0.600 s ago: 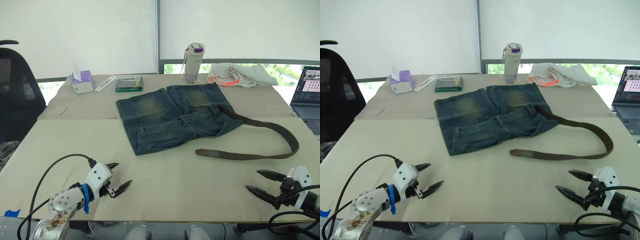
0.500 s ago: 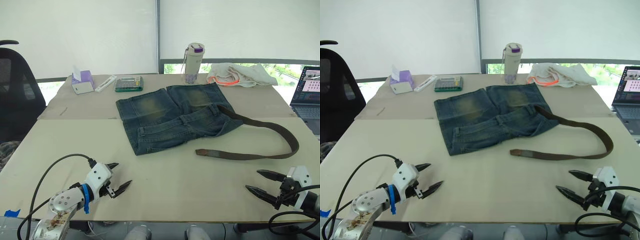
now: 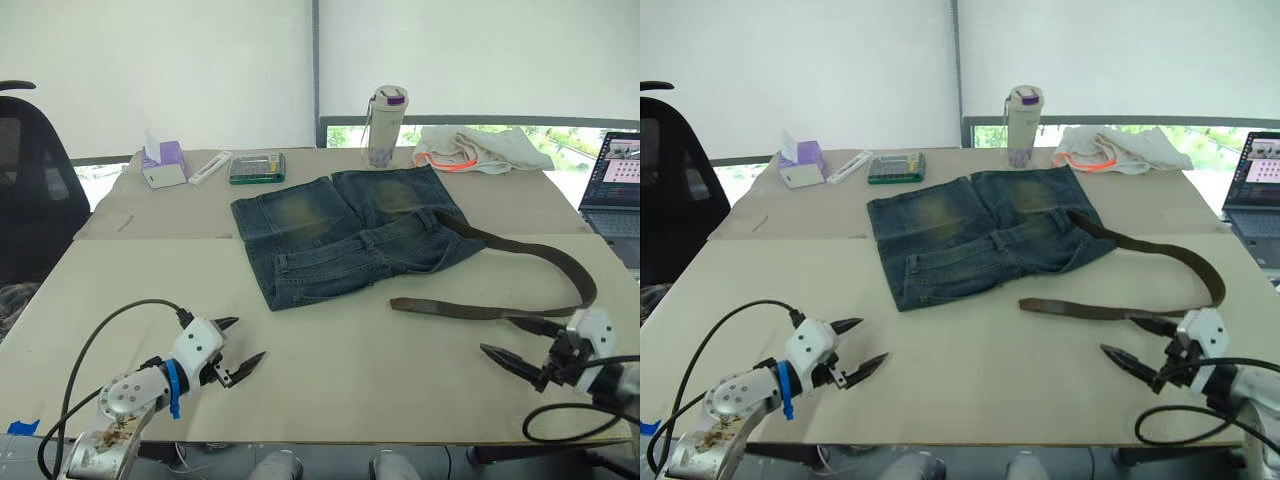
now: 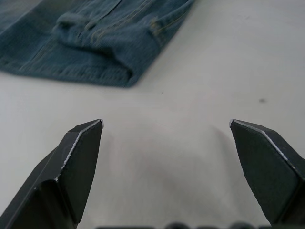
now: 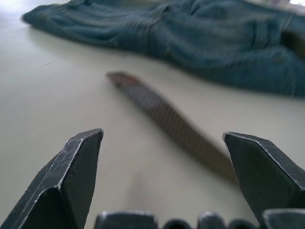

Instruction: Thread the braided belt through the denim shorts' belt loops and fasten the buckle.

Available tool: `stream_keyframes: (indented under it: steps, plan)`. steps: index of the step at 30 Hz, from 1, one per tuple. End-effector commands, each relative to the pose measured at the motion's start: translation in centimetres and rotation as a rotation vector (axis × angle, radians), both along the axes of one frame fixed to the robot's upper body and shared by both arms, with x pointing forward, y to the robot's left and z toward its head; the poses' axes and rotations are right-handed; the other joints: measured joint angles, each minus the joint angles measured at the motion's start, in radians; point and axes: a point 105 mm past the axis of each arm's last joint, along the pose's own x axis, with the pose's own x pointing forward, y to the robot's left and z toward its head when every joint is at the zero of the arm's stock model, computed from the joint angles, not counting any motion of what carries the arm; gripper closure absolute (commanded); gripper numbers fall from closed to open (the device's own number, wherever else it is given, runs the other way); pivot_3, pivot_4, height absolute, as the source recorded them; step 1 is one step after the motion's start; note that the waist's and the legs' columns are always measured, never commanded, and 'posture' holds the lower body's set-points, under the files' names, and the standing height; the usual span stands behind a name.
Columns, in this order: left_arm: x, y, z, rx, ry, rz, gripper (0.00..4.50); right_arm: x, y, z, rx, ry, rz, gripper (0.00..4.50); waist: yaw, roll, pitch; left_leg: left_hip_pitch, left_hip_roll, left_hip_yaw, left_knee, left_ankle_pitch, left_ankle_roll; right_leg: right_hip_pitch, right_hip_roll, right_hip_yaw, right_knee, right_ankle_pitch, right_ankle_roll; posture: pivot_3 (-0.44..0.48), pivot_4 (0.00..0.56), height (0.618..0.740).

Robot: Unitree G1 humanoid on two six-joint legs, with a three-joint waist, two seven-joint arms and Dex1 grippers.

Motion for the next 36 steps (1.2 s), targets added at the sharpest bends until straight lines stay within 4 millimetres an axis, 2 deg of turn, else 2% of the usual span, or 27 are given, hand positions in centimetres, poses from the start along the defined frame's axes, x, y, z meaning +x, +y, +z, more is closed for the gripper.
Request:
stream_keyframes:
  steps: [1, 3, 5, 7, 11, 14, 17, 19, 21, 26, 28, 30, 32, 36]
  plan:
    - [0.9, -0.2, 3.2, -0.016, -0.075, -0.045, 0.0, 3.6, 1.4, 1.1, -0.251, -0.067, 0.021, 0.04, -0.002, 0.0, 0.0, 0.0, 0.0, 0.001, 0.0, 0.0, 0.0, 0.0, 0.0, 0.0, 0.0, 0.0, 0.0, 0.0, 0.15, 0.74]
    - [1.4, -0.4, 4.0, -0.009, -0.09, -0.067, 0.0, 5.7, 1.7, 1.2, -0.395, -0.082, 0.028, 0.04, -0.003, 0.001, 0.001, 0.0, 0.0, 0.001, 0.0, 0.0, 0.0, 0.0, 0.001, -0.001, 0.0, 0.0, 0.0, 0.0, 0.15, 0.74]
    - [1.8, -0.9, 4.8, 0.0, -0.113, -0.098, 0.0, 8.5, 2.3, 1.8, -0.468, -0.106, 0.015, 0.04, 0.0, 0.0, 0.001, 0.0, -0.001, 0.001, -0.001, 0.0, 0.0, -0.001, 0.001, -0.001, -0.001, 0.0, -0.001, 0.0, 0.15, 0.74]
    - [2.1, -1.3, 5.5, 0.006, -0.132, -0.125, 0.0, 10.6, 2.7, 1.8, -0.583, -0.096, 0.023, 0.04, -0.006, 0.0, 0.002, 0.0, -0.002, 0.002, -0.001, 0.0, 0.0, -0.001, 0.001, 0.0, -0.001, 0.005, -0.009, 0.0, 0.15, 0.74]
    - [2.2, -2.1, 6.4, 0.017, -0.158, -0.17, 0.0, 13.4, 2.0, 1.1, -0.733, -0.033, -0.044, 0.04, -0.006, -0.001, 0.003, 0.0, -0.002, 0.001, -0.002, 0.0, -0.001, -0.002, 0.002, -0.001, -0.002, 0.006, -0.011, 0.0, 0.15, 0.74]
    - [2.0, -2.6, 6.7, 0.029, -0.169, -0.205, 0.0, 14.6, 2.2, 0.7, -0.748, 0.036, -0.072, 0.04, -0.016, -0.002, 0.003, 0.0, -0.002, 0.001, -0.002, 0.001, -0.002, -0.002, 0.002, 0.0, -0.002, 0.007, -0.012, 0.0, 0.15, 0.74]
    - [1.7, -2.8, 6.8, 0.041, -0.171, -0.219, 0.0, 13.8, 1.9, -0.6, -0.764, 0.182, -0.006, 0.88, -0.02, -0.003, 0.003, 0.001, 0.0, 0.001, -0.002, 0.001, -0.002, -0.001, 0.005, 0.0, -0.002, 0.008, -0.014, 0.0, 0.15, 0.74]
    - [1.4, -2.7, 6.8, 0.042, -0.171, -0.219, 0.0, 13.6, 2.6, -0.2, -0.626, 0.24, 0.006, 1.59, -0.018, -0.003, 0.003, 0.002, 0.0, 0.001, -0.002, 0.001, -0.002, -0.001, 0.005, 0.0, -0.001, 0.008, -0.014, 0.0, 0.15, 0.74]
    - [1.2, -2.7, 6.8, 0.042, -0.168, -0.219, 0.0, 13.3, 2.8, 0.1, -0.563, 0.264, 0.022, 2.29, -0.016, -0.003, 0.003, 0.001, 0.0, 0.001, -0.002, 0.001, -0.002, -0.001, 0.006, 0.0, -0.002, 0.008, -0.014, 0.0, 0.15, 0.74]
    - [1.2, -3.0, 6.2, 0.044, -0.16, -0.218, 0.0, 11.3, 2.5, -0.6, -0.55, 0.28, 0.061, 4.05, -0.014, -0.002, 0.003, 0.001, 0.0, 0.0, -0.002, 0.001, -0.002, -0.001, 0.007, 0.0, -0.001, 0.008, -0.014, 0.0, 0.15, 0.74]
    - [1.2, -3.2, 6.2, 0.045, -0.158, -0.223, 0.0, 10.4, 2.6, -0.7, -0.522, 0.275, 0.054, 4.48, -0.011, -0.002, 0.003, 0.001, 0.001, 0.0, -0.002, 0.001, -0.002, -0.001, 0.007, 0.0, -0.001, 0.008, -0.014, 0.0, 0.15, 0.74]
    - [1.4, -3.2, 6.1, 0.046, -0.155, -0.226, 0.0, 9.8, 2.8, -0.5, -0.514, 0.23, 0.036, 4.48, -0.009, -0.002, 0.003, 0.001, 0.0, 0.0, -0.002, 0.001, -0.002, -0.001, 0.007, 0.0, -0.001, 0.008, -0.014, 0.0, 0.15, 0.74]
    - [1.6, -3.3, 6.1, 0.048, -0.155, -0.237, 0.0, 9.9, 3.1, 0.8, -0.544, 0.098, 0.047, 4.48, -0.012, -0.002, 0.003, 0.001, 0.001, 0.0, -0.002, 0.0, -0.002, -0.001, 0.007, 0.0, -0.001, 0.008, -0.014, 0.0, 0.15, 0.74]
    - [2.2, -3.3, 6.3, 0.053, -0.16, -0.249, 0.0, 10.0, 3.1, 1.4, -0.651, 0.007, 0.104, 3.25, -0.019, -0.001, 0.003, 0.001, 0.001, 0.001, -0.002, 0.001, -0.002, -0.002, 0.008, 0.001, -0.001, 0.008, -0.013, 0.0, 0.15, 0.74]
